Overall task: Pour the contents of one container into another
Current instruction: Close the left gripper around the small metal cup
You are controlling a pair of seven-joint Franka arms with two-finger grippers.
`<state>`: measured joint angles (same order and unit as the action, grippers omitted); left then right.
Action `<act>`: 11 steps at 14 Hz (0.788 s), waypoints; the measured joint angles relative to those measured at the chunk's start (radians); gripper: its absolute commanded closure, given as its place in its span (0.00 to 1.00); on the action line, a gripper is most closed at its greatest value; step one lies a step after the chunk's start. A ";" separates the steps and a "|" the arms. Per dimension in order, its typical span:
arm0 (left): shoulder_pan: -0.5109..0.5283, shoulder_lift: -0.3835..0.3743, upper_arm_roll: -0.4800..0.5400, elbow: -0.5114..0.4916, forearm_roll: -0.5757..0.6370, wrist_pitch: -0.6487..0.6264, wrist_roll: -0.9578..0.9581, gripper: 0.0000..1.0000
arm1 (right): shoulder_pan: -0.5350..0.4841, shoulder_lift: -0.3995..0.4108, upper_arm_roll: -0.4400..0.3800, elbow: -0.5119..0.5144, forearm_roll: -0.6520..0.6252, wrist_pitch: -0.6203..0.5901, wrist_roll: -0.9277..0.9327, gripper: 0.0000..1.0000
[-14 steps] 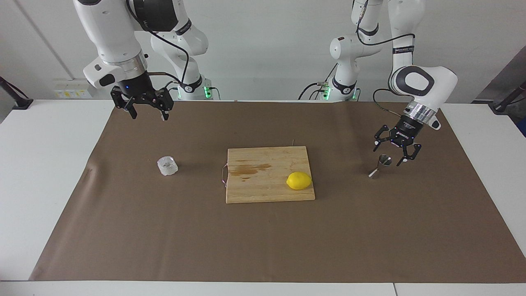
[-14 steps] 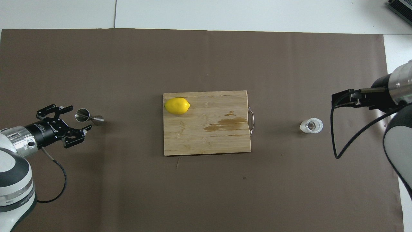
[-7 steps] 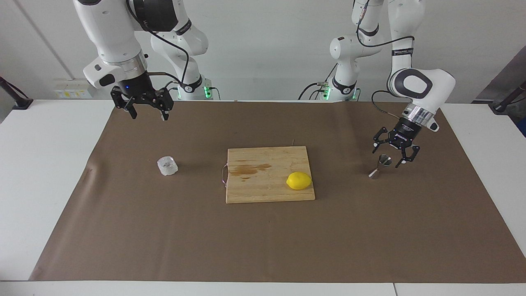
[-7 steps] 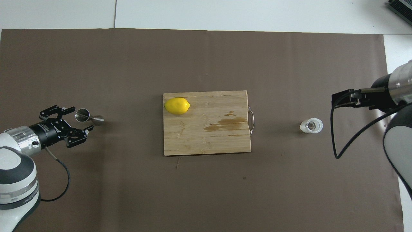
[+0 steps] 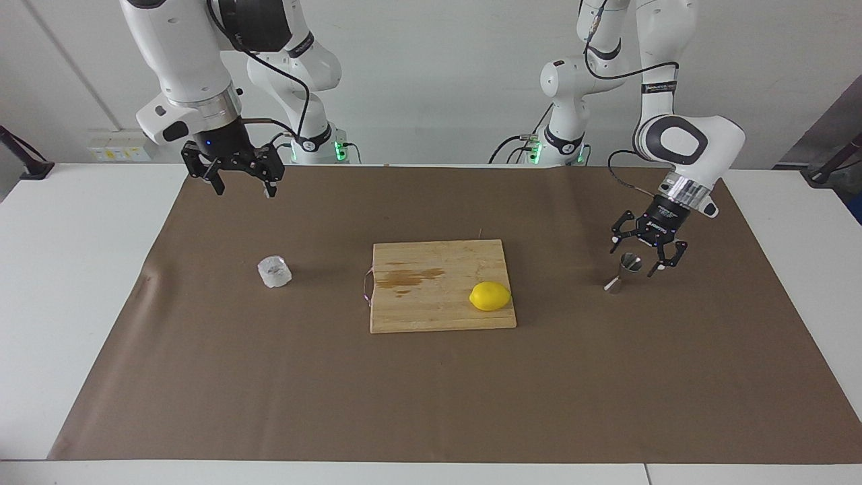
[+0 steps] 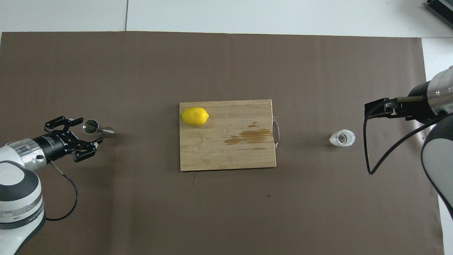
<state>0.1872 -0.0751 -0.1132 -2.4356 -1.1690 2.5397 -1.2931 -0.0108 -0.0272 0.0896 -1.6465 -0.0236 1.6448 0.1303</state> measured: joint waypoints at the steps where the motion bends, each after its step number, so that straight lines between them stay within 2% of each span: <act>1: 0.000 0.000 0.000 0.005 -0.001 -0.007 0.000 0.19 | 0.000 0.000 0.000 0.000 0.000 0.000 0.000 0.00; 3: 0.000 0.000 0.001 0.012 -0.002 -0.015 0.000 0.22 | 0.000 0.000 0.000 0.000 0.000 0.000 0.000 0.00; 5: 0.000 0.000 0.001 0.013 -0.002 -0.019 0.000 0.29 | 0.000 0.000 0.000 0.000 0.000 0.000 0.000 0.00; 11: 0.001 0.000 0.003 0.013 -0.003 -0.019 0.000 0.31 | 0.000 0.000 0.000 0.000 0.000 0.000 0.000 0.00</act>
<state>0.1877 -0.0751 -0.1101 -2.4225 -1.1716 2.5207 -1.2932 -0.0108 -0.0272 0.0896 -1.6465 -0.0236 1.6448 0.1303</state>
